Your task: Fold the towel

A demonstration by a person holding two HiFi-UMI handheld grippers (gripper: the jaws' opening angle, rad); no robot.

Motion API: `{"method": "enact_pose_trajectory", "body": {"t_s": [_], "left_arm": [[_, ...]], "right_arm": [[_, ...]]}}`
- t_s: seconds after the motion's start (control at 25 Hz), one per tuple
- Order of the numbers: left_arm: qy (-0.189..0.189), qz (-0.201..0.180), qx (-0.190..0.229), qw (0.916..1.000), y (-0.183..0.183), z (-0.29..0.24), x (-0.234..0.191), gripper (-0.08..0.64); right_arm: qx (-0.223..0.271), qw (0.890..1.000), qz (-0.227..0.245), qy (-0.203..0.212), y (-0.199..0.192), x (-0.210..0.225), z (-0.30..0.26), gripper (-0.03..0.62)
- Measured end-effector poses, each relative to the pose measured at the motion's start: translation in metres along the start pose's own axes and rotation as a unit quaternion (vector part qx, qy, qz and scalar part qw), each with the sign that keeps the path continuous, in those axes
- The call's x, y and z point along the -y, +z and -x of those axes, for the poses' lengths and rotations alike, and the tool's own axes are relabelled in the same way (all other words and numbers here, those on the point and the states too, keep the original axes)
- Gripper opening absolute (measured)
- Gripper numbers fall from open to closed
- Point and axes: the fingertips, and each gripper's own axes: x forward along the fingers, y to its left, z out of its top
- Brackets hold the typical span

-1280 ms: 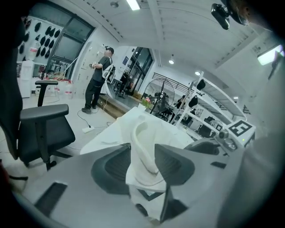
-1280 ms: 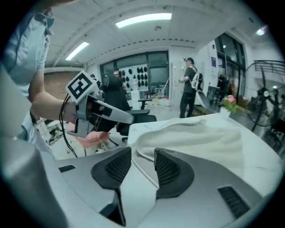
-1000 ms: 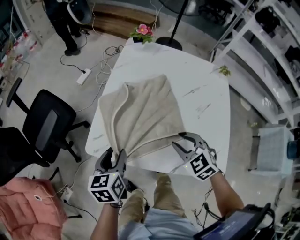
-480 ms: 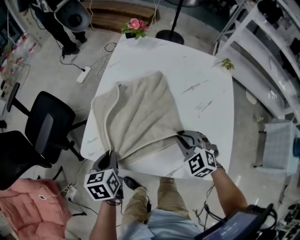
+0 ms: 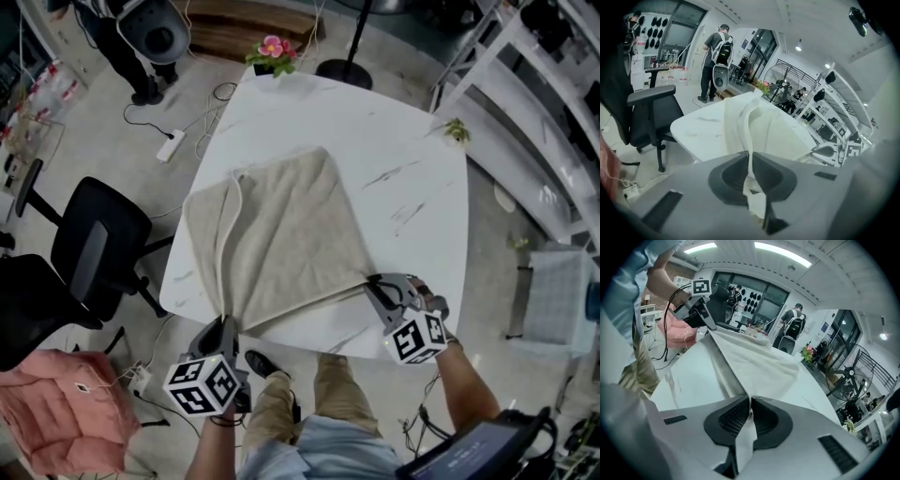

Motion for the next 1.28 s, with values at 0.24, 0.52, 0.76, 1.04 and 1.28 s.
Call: {"method": "enact_pose_trajectory", "body": {"t_s": [0.24, 0.52, 0.76, 1.04, 1.28], "left_arm": [[0.013, -0.002, -0.014, 0.9998, -0.027, -0.003, -0.003, 0.026], [0.010, -0.014, -0.018, 0.9997, -0.030, -0.010, -0.002, 0.026], [0.003, -0.028, -0.031, 0.9991, -0.034, -0.009, -0.002, 0.026], [-0.017, -0.023, -0.024, 0.9993, -0.029, -0.008, 0.003, 0.026], [-0.005, -0.024, -0.026, 0.9994, -0.032, -0.005, 0.002, 0.026]], "right_arm": [[-0.017, 1.000, 0.020, 0.016, -0.015, -0.015, -0.003, 0.034], [-0.002, 0.993, -0.083, 0.084, 0.002, -0.016, 0.017, 0.172], [0.058, 0.987, -0.141, 0.058, 0.091, 0.038, 0.021, 0.147], [0.116, 0.969, -0.179, 0.124, 0.207, 0.066, -0.064, 0.154], [0.103, 0.938, -0.253, 0.214, 0.223, 0.051, -0.139, 0.186]]}}
